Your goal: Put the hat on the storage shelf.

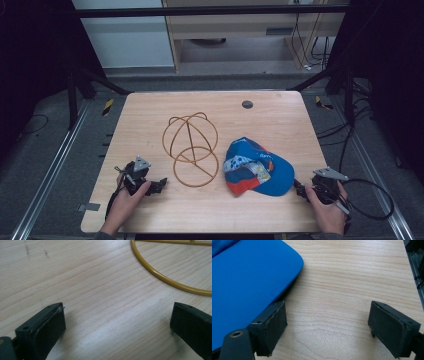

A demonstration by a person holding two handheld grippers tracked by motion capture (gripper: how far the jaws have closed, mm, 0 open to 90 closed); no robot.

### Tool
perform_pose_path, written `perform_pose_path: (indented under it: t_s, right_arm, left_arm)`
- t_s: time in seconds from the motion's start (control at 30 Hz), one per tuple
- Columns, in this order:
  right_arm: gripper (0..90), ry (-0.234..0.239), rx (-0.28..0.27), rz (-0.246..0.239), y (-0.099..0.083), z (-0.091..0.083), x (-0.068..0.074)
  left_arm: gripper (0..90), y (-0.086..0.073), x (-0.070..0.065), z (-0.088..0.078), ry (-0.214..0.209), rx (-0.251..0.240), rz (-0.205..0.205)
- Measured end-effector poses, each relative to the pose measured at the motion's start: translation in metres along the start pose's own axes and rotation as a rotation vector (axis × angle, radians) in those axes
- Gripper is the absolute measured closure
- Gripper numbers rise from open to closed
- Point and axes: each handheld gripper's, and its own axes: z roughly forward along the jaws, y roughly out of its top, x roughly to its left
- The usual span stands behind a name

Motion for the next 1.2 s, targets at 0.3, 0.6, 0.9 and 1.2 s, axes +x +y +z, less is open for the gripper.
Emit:
perform_pose_path:
  t_s: [0.3,0.6,0.9,1.2]
  right_arm:
    - [15.9,0.014,0.002,-0.009,-0.002,-0.002,0.001]
    - [18.1,0.049,-0.006,-0.015,-0.008,-0.010,0.001]
    - [17.6,0.059,-0.016,-0.073,0.001,-0.048,-0.005]
    - [18.4,0.165,0.040,-0.207,0.045,-0.064,0.026]
  left_arm:
    - [0.0,-0.001,0.001,-0.001,0.002,0.003,-0.004]
    - [0.0,-0.002,0.000,-0.002,0.010,0.005,-0.012]
    - [0.0,-0.002,0.000,-0.002,0.005,0.003,-0.011]
    - [0.0,-0.003,0.000,-0.003,0.000,0.002,-0.003]
